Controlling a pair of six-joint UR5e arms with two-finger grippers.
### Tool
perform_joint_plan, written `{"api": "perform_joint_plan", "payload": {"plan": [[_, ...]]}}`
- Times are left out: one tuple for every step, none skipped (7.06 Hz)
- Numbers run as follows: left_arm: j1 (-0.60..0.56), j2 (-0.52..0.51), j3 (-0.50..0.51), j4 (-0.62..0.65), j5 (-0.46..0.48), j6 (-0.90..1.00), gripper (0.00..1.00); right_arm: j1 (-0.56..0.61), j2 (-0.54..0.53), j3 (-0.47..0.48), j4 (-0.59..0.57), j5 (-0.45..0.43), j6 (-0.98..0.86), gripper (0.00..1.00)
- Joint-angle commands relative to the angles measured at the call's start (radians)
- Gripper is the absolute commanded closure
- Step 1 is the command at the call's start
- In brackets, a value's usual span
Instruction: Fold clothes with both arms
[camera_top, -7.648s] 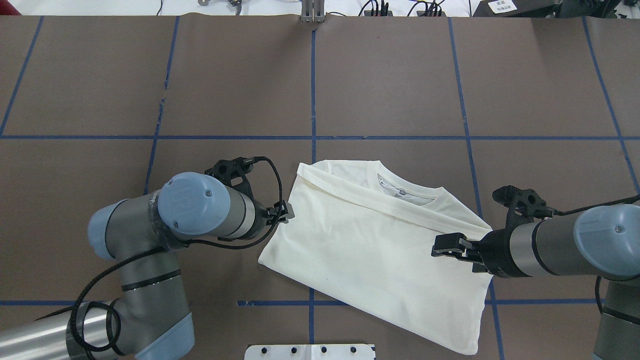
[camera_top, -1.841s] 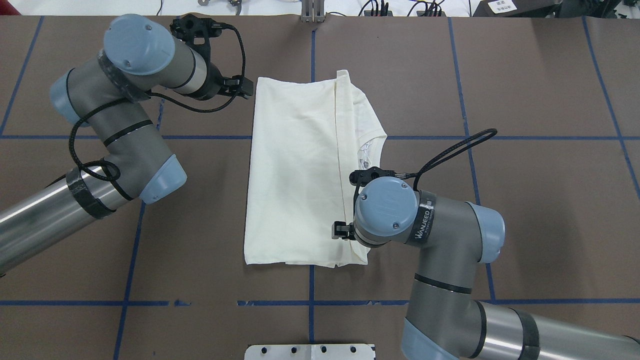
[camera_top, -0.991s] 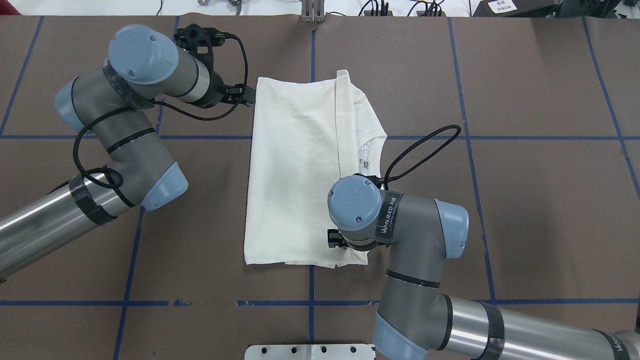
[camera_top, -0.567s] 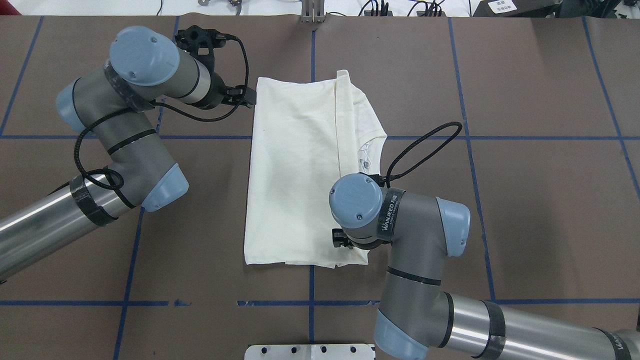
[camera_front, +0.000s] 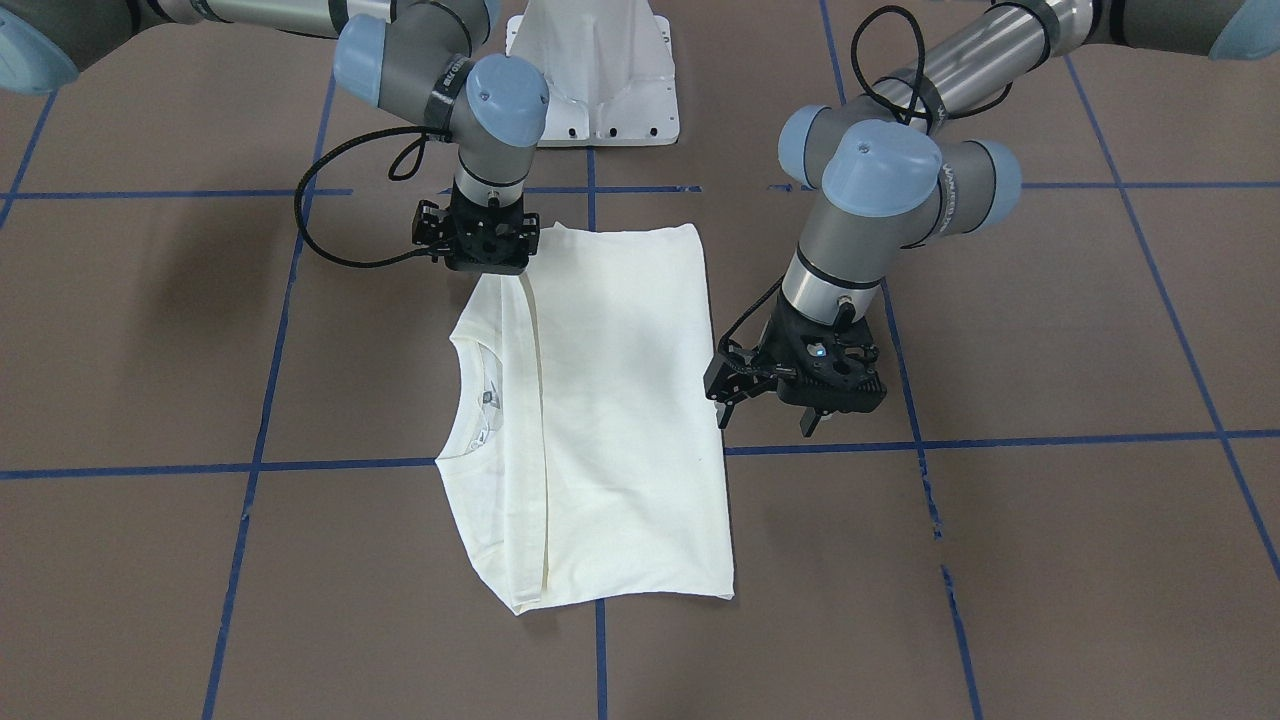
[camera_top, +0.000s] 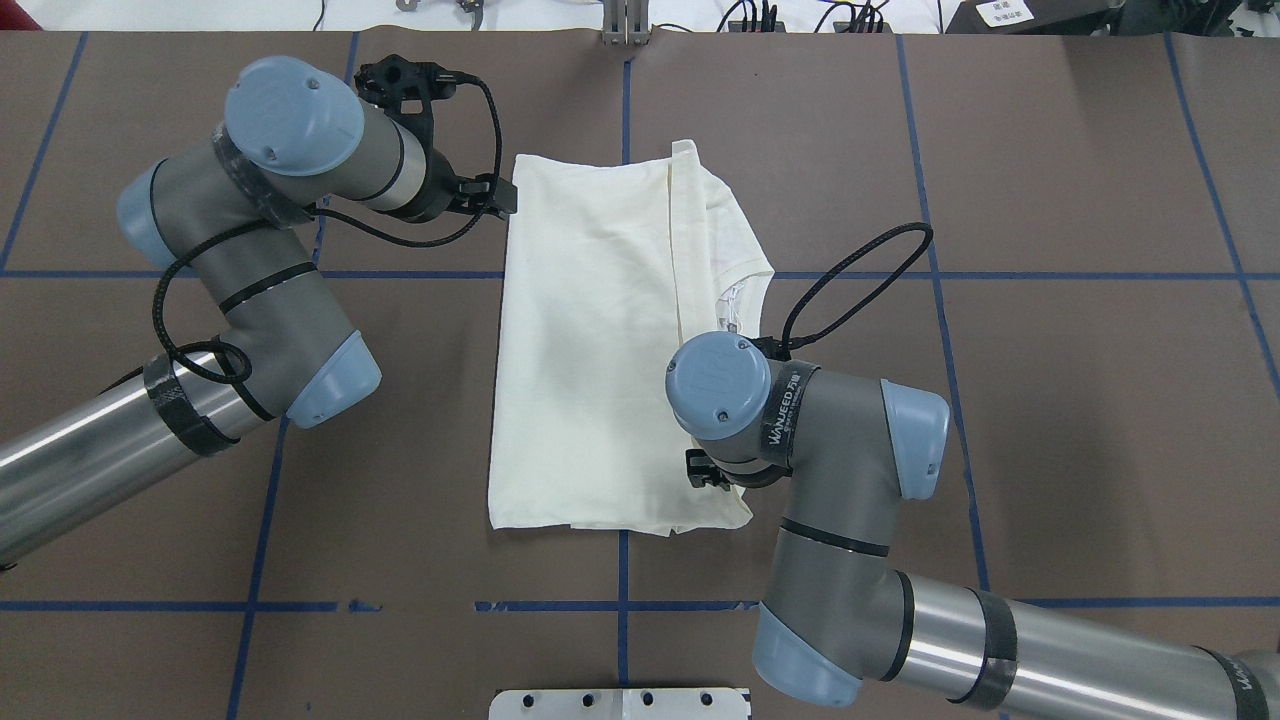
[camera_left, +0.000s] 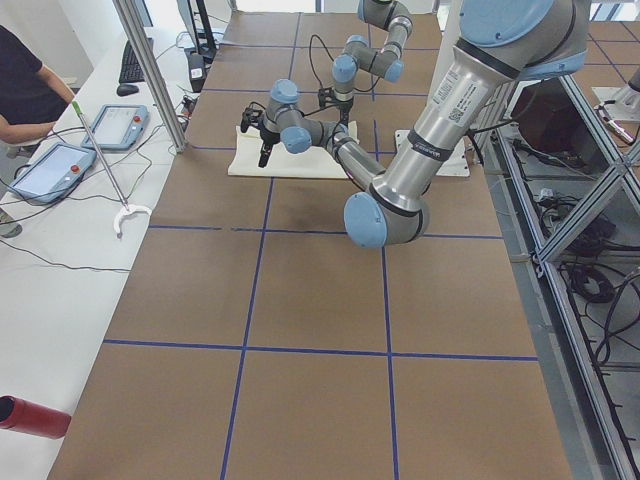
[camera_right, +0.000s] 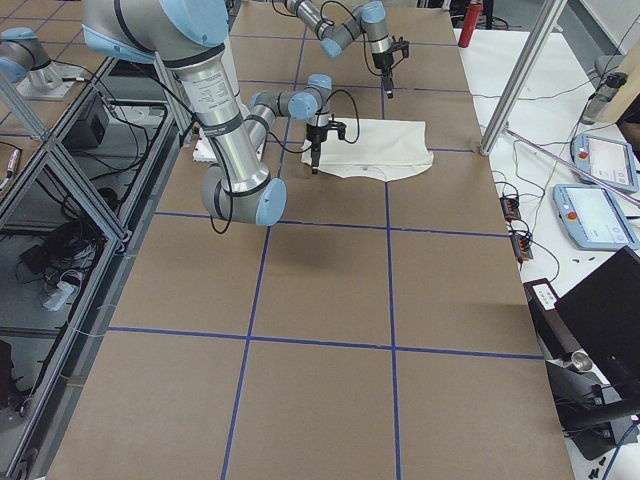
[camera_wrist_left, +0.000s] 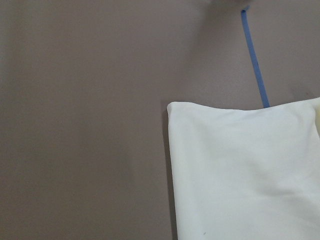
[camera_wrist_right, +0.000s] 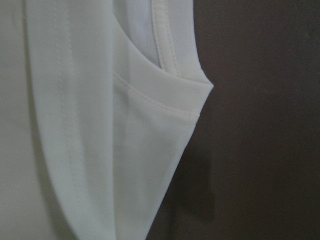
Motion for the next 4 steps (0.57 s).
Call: {"api": "perform_joint_plan", "payload": {"plan": [[0.004, -0.001, -0.001, -0.001, 0.000, -0.001, 0.00, 0.012, -0.067, 0.043, -0.011, -0.002, -0.008, 0.00], [0.005, -0.001, -0.001, -0.001, 0.000, -0.001, 0.00, 0.022, -0.116, 0.103, -0.011, -0.006, -0.013, 0.00], [0.005, -0.003, -0.002, -0.001, 0.000, 0.002, 0.00, 0.041, -0.109, 0.114, -0.011, -0.003, -0.028, 0.00], [0.004, -0.006, -0.004, 0.001, 0.000, 0.002, 0.00, 0.068, -0.091, 0.112, 0.002, -0.002, -0.044, 0.00]]}}
